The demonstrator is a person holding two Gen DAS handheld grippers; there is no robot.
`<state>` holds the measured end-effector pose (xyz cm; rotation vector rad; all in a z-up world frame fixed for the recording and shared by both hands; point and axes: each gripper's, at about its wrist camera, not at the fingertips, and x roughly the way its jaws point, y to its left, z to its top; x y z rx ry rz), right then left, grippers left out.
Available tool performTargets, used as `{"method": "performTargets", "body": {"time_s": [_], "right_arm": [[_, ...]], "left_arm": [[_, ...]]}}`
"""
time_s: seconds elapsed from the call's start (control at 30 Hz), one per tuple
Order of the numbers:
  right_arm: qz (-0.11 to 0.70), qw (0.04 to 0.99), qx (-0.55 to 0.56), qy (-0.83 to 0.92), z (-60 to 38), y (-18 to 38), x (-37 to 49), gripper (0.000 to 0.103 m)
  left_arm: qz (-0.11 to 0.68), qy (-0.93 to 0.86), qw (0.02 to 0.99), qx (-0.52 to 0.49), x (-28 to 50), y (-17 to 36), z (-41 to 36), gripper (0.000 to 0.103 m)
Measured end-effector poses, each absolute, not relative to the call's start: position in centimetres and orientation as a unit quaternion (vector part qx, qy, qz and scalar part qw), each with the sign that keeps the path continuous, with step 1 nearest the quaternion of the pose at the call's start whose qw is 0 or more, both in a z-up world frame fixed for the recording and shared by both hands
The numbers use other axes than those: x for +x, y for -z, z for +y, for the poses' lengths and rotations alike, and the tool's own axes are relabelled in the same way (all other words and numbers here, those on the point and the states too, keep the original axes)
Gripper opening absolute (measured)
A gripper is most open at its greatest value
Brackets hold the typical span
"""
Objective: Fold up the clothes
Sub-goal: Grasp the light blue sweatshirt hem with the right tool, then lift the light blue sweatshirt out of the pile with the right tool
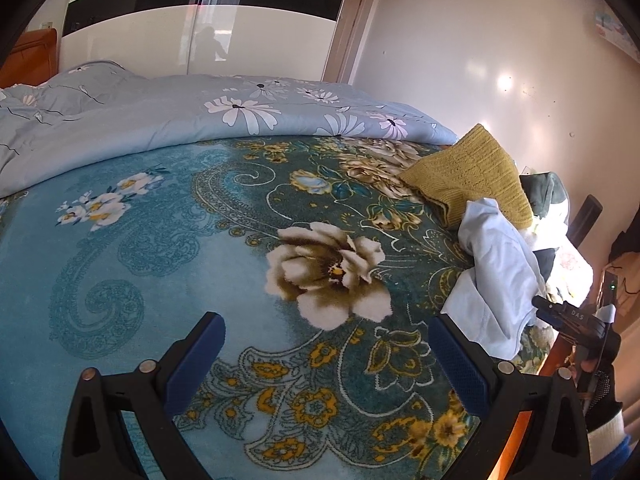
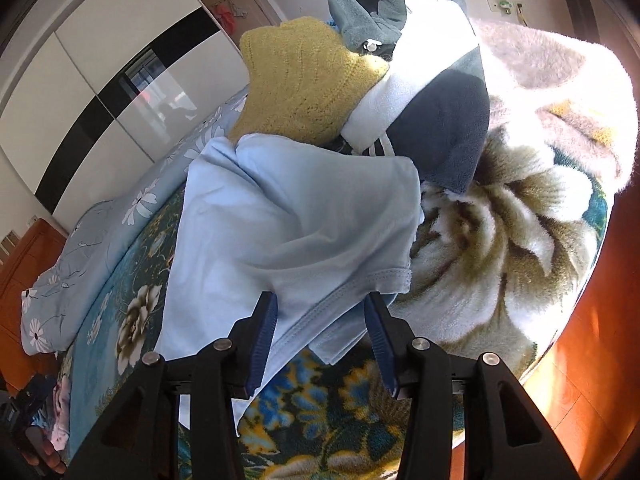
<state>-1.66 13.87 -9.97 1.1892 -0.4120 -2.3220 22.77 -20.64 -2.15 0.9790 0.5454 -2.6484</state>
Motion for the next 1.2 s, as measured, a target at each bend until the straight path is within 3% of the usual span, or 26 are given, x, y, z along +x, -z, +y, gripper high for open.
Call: {"method": "performTargets", "body": {"time_s": [0.37, 0.7, 0.73, 0.8, 0.83, 0.87, 1.03, 1.2], "right_arm": [[-0.244, 0.309, 0.384, 0.835, 14.3, 9.8, -1.8, 0.047], [-0.261, 0.344, 0.410, 0.803, 12.1, 11.6, -0.5, 0.046], [-0.260, 0.343, 0.406, 0.806, 11.9, 11.4, -0.5, 0.044], [-0.275, 0.336, 0.404, 0.805, 11.8, 11.1, -1.1, 0.017], [-0.286, 0.331, 0.406, 0.802, 11.8, 11.0, -1.5, 0.009], [-0.296, 0.329, 0.406, 0.800, 11.8, 10.7, -1.8, 0.008], [-0.312, 0.399, 0.333, 0.795, 10.5, 3.4, -1.5, 0.006], [-0.252, 0.478, 0.250, 0.804, 6.5, -7.7, 1.0, 0.006]], "left_arm": [[0.189, 0.908, 0.129, 0.351, 22.0, 3.1, -20.0, 0.103], [0.194, 0.906, 0.130, 0.354, 22.3, 3.3, -19.8, 0.103], [0.194, 0.906, 0.129, 0.354, 22.3, 3.3, -19.8, 0.103], [0.194, 0.907, 0.127, 0.351, 22.5, 3.1, -19.8, 0.103], [0.194, 0.908, 0.127, 0.349, 22.7, 2.9, -19.8, 0.103], [0.193, 0.909, 0.127, 0.346, 23.0, 2.7, -19.8, 0.103], [0.195, 0.915, 0.136, 0.326, 24.8, 1.2, -20.5, 0.103], [0.210, 0.919, 0.144, 0.300, 27.3, -0.2, -21.8, 0.103]]}}
